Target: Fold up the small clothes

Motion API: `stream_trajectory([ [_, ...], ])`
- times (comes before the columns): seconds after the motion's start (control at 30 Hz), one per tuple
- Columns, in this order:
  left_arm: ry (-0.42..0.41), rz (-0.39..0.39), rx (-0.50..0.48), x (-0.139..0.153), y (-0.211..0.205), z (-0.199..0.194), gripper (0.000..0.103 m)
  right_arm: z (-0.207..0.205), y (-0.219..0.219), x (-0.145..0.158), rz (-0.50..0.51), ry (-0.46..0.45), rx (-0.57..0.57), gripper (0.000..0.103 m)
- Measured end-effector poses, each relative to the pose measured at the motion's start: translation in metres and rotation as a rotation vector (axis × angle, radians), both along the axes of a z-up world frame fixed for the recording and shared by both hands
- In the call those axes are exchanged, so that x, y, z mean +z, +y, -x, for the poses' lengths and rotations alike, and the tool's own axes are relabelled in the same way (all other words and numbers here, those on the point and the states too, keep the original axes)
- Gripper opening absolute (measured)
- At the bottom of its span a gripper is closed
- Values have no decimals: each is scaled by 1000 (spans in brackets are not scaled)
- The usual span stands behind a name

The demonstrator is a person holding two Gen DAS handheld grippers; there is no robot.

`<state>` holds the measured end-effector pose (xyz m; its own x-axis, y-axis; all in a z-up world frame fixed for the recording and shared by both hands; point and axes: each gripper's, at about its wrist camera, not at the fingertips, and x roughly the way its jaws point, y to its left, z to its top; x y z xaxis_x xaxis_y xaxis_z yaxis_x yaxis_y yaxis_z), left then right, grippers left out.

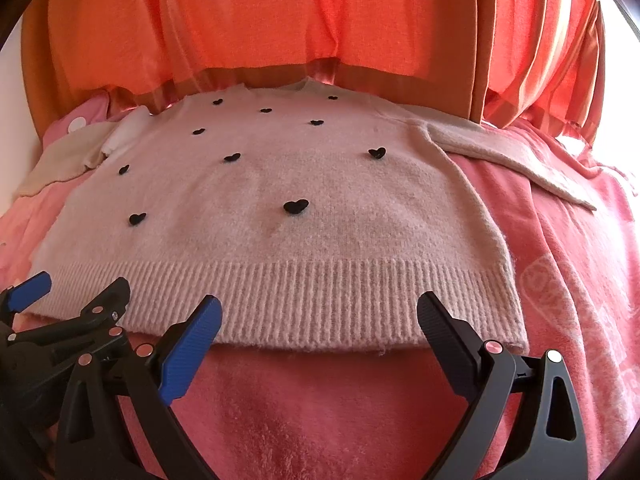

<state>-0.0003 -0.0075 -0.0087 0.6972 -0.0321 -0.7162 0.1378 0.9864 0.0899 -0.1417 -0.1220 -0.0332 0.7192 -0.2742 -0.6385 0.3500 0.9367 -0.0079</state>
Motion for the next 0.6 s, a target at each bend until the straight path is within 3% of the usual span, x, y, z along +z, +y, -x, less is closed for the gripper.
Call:
stream_trajectory([
  [0.6, 0, 0, 1, 1, 0, -2, 97, -1, -1, -1, -3, 1, 0, 95],
])
